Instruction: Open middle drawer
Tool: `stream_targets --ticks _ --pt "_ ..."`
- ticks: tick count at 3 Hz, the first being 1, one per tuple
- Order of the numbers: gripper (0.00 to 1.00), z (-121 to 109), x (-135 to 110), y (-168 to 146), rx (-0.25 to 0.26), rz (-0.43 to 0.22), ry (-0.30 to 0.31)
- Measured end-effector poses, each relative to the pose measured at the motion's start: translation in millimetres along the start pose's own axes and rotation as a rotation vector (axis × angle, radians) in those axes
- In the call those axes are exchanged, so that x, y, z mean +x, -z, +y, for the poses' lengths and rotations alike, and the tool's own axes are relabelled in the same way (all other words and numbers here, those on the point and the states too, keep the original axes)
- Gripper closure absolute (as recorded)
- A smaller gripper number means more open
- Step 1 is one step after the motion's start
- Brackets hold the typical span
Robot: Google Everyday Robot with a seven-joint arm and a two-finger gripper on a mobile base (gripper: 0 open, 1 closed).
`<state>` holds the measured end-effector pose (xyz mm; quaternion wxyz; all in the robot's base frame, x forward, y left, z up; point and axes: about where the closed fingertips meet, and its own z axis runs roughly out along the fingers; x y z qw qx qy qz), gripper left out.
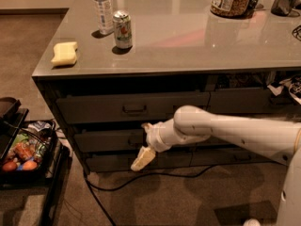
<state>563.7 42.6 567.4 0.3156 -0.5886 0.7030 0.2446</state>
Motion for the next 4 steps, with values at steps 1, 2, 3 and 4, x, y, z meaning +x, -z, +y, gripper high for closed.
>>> stream_targets --ticks 1,2,3,4 --pt "0.0 0.0 3.1 -2.3 0.013 0.003 -0.001" --pt "0.0 1.3 5.1 -6.2 -0.018 0.025 0.017" --pt "0.0 -20.7 13.7 11.9 -0.046 0.115 0.102" --pt "0.0 -24.5 46.6 78.1 -0.092 0.206 0.171"
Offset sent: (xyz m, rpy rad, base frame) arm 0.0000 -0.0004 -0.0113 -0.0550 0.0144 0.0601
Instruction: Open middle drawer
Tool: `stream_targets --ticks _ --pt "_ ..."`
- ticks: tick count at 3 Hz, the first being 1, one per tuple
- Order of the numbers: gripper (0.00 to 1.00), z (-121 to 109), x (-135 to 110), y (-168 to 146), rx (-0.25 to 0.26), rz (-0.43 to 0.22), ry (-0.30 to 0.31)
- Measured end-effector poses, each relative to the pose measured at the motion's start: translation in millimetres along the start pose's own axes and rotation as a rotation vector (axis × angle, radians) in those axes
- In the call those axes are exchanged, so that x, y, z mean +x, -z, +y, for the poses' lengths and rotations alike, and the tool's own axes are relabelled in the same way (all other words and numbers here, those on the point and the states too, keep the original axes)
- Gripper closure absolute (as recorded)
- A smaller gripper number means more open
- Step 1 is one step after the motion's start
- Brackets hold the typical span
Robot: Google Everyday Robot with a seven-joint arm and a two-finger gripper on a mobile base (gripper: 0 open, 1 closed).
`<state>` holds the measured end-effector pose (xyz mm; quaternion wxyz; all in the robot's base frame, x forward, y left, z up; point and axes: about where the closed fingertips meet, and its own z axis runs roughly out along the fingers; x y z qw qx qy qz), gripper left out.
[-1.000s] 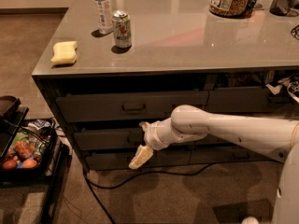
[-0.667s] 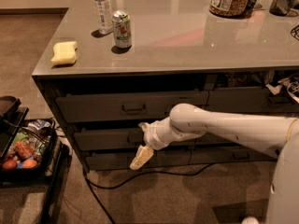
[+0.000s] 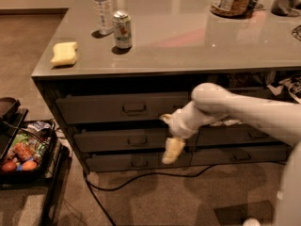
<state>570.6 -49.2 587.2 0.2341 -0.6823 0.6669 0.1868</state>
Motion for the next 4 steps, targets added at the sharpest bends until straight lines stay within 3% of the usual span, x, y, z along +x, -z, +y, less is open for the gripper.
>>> stream_targets --ticks 1,2,4 --pt "0.0 26.4 63.2 66.5 -0.046 0.044 0.003" --pt "0.0 49.0 64.5 68.3 -0.13 0.039 0.004" --pt "0.0 51.5 67.9 31.5 -0.097 0.051 0.066"
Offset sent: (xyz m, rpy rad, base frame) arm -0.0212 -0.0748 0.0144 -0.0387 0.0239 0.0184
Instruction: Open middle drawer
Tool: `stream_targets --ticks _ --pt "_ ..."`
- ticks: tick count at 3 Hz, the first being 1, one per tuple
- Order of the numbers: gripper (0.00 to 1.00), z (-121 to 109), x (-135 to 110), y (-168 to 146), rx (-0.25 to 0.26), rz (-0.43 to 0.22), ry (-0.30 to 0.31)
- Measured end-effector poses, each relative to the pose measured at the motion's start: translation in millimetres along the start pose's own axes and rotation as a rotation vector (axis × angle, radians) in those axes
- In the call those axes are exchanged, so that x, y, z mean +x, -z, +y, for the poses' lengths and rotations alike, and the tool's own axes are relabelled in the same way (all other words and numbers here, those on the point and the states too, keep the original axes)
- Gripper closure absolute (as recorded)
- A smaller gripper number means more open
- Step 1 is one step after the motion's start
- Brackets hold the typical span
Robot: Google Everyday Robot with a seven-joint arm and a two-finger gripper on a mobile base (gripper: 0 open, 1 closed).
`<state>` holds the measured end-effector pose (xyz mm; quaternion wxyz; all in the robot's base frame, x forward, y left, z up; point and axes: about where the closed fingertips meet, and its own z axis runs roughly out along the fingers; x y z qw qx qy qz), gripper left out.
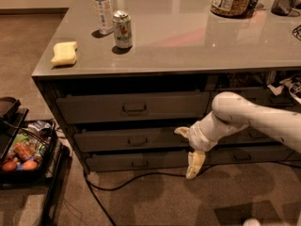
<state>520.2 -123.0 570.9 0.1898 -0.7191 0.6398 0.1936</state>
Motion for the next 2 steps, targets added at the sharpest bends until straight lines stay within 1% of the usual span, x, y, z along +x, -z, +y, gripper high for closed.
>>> stream_targets --ticks 1,2 --pt "0.0 6.1 9.6 -29.8 0.098 -0.028 0.088" --pt "0.0 2.8 19.8 -61.3 0.175 -0.091 0.212"
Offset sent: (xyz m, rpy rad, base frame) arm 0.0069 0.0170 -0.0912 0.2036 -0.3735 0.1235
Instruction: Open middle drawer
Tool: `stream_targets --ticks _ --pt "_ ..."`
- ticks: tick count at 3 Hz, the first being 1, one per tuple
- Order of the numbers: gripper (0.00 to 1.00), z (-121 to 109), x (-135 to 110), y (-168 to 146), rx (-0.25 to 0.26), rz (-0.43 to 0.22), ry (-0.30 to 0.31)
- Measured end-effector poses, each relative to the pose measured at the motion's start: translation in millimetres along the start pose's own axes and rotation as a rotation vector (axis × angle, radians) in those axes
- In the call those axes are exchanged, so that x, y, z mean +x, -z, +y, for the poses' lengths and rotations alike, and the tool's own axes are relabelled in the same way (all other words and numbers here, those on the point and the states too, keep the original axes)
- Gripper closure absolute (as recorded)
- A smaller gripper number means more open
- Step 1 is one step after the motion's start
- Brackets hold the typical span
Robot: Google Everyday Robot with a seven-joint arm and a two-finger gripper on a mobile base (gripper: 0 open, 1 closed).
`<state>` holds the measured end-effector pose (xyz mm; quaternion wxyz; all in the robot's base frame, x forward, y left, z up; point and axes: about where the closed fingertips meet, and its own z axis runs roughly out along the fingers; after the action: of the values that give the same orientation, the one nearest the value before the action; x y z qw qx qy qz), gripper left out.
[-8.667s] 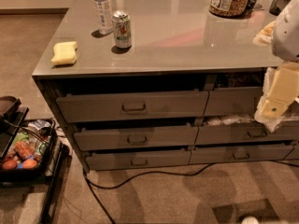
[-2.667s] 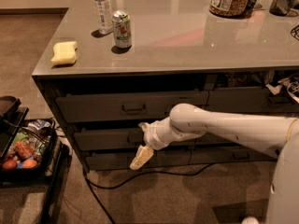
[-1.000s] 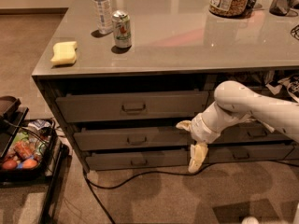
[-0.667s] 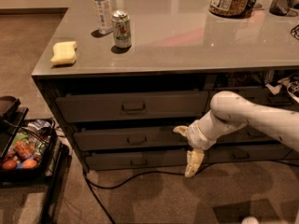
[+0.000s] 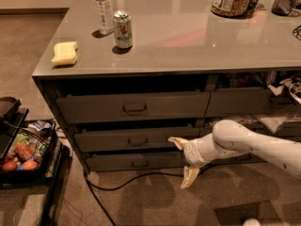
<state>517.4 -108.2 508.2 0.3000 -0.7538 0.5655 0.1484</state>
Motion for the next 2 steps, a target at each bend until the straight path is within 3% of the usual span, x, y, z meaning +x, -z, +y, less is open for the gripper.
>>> stream_targets --ticks 1,2 --pt "0.0 -1.1 2.9 -8.2 0.007 -0.002 -0.015" --pt "0.0 -20.1 23.4 -26.6 0.061 -0.023 -0.018"
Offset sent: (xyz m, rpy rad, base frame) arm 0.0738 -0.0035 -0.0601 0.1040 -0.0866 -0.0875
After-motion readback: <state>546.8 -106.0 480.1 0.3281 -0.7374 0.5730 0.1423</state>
